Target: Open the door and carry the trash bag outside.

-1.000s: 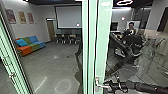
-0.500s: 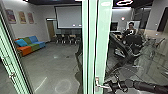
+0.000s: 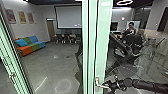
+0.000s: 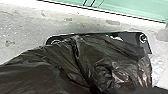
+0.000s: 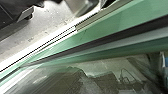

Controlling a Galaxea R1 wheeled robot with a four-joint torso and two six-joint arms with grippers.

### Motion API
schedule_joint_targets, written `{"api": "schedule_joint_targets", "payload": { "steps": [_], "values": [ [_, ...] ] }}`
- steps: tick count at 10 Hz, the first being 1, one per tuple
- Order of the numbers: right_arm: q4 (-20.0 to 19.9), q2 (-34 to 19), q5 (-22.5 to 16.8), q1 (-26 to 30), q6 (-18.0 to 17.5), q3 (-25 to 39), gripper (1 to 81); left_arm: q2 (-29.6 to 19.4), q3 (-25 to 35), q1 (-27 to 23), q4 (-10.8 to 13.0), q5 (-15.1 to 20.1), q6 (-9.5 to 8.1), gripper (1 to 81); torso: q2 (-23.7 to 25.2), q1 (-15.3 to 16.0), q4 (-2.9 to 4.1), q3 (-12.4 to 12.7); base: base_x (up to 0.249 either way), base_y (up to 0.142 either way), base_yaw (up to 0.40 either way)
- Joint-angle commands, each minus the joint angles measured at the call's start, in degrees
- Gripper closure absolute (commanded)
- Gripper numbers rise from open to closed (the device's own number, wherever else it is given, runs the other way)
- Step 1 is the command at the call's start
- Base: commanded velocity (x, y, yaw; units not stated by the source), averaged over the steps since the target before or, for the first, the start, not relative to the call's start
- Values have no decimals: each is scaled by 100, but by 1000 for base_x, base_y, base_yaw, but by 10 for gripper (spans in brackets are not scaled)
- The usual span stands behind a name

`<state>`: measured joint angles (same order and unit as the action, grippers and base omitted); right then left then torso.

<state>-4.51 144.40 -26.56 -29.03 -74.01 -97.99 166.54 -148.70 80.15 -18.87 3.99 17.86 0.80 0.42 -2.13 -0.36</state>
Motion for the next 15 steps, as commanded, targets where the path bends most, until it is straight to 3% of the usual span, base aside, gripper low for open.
{"api": "schedule_joint_targets", "payload": {
  "steps": [1, 4, 7, 15],
  "values": [
    [249, -293, -52, 771, -26, 832, 10, -41, -1, -382, -38, 322, -11, 811, 0, 0, 0, 0, 0, 0, 0],
    [407, -444, -51, 823, -202, 1072, 10, -6, -1, -399, -38, 261, -2, 811, 0, 0, 0, -2, 0, 0, 0],
    [644, -76, -147, 893, -658, 705, 10, -32, -1, -399, -46, 261, -2, 811, 0, 2, 0, -2, 0, 0, 0],
    [618, 171, -147, 762, -685, -44, 10, -50, -1, -390, -64, 261, -11, 811, 2, -11, 0, 0, 0, 0, 0]
  ]
}}
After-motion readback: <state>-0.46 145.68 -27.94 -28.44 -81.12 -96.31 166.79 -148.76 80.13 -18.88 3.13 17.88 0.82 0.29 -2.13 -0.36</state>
